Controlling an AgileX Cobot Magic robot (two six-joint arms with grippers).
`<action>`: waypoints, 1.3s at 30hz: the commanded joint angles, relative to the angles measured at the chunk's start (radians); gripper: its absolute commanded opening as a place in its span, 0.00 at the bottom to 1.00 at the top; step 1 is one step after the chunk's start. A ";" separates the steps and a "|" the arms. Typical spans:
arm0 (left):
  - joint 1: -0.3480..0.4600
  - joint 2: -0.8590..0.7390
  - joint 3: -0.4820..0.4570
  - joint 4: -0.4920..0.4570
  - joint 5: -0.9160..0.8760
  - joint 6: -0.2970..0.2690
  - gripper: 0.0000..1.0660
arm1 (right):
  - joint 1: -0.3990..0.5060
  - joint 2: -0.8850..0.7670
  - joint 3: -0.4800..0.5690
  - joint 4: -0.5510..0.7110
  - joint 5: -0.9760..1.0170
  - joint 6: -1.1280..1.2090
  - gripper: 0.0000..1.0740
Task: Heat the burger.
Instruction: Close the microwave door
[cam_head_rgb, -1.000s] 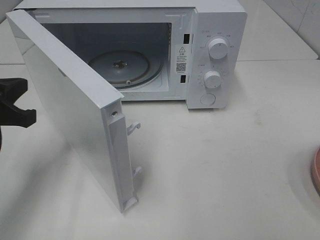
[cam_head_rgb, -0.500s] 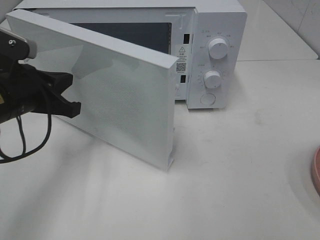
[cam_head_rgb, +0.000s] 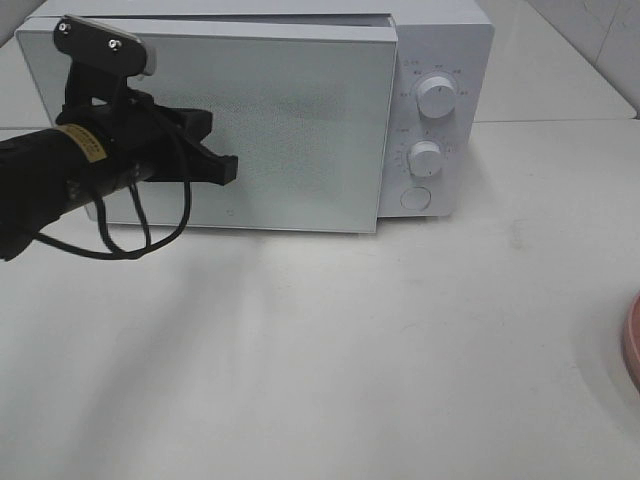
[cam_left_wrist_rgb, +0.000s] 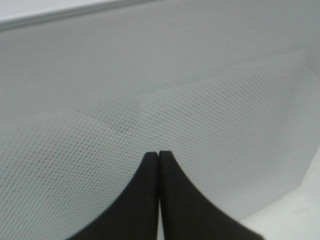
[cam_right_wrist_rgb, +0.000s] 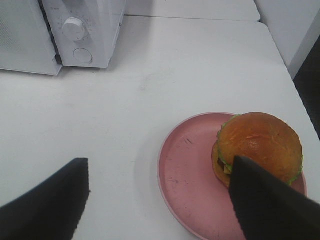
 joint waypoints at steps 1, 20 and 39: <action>-0.031 0.036 -0.070 -0.030 0.032 -0.003 0.00 | -0.005 -0.029 0.001 0.002 -0.007 -0.003 0.71; -0.077 0.239 -0.421 -0.176 0.173 0.059 0.00 | -0.005 -0.029 0.001 0.002 -0.007 -0.003 0.71; -0.136 0.133 -0.387 -0.149 0.636 0.059 0.04 | -0.005 -0.029 0.001 0.002 -0.007 -0.003 0.71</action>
